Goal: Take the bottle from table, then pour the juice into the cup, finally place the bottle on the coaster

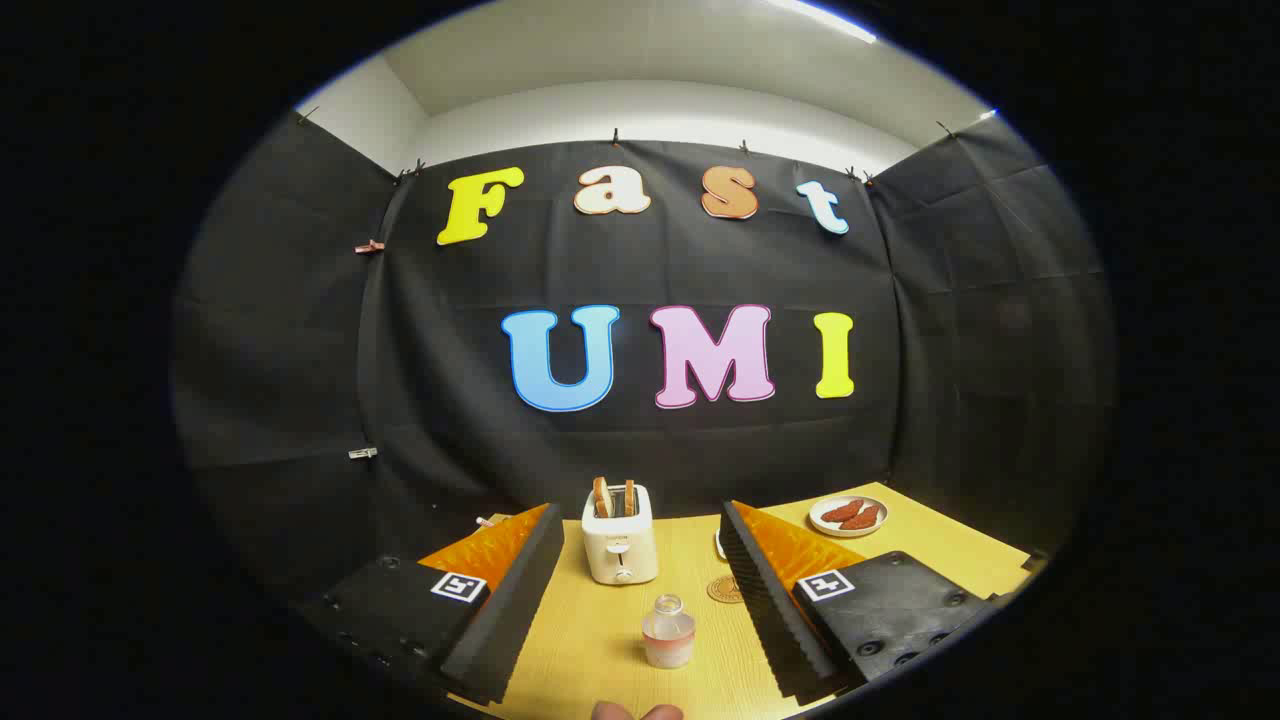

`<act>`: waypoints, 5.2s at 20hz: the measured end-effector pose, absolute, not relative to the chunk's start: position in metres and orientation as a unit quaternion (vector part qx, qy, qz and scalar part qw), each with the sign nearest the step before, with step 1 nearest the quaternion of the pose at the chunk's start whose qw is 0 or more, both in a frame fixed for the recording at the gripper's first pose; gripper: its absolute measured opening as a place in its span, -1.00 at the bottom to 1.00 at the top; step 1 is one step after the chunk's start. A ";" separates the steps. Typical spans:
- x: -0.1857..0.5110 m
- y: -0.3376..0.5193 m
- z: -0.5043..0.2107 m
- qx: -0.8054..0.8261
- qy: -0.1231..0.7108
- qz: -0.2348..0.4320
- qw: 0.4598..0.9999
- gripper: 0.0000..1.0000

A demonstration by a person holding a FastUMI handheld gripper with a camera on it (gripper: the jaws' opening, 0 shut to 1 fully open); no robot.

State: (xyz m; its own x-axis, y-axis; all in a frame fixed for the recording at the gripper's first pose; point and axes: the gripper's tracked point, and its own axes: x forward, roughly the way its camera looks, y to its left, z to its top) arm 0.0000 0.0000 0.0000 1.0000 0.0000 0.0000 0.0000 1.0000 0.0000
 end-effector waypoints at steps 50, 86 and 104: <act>-0.010 -0.013 -0.115 0.033 0.015 0.030 0.999 0.96; 0.104 -0.027 -0.289 -0.031 0.059 -0.042 0.997 0.96; 0.068 -0.034 -0.184 -0.025 0.064 -0.037 0.997 0.51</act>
State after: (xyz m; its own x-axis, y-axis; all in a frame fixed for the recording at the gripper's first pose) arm 0.0683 -0.0341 -0.1838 0.9890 -0.0767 -0.1262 0.0702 0.9960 -0.0546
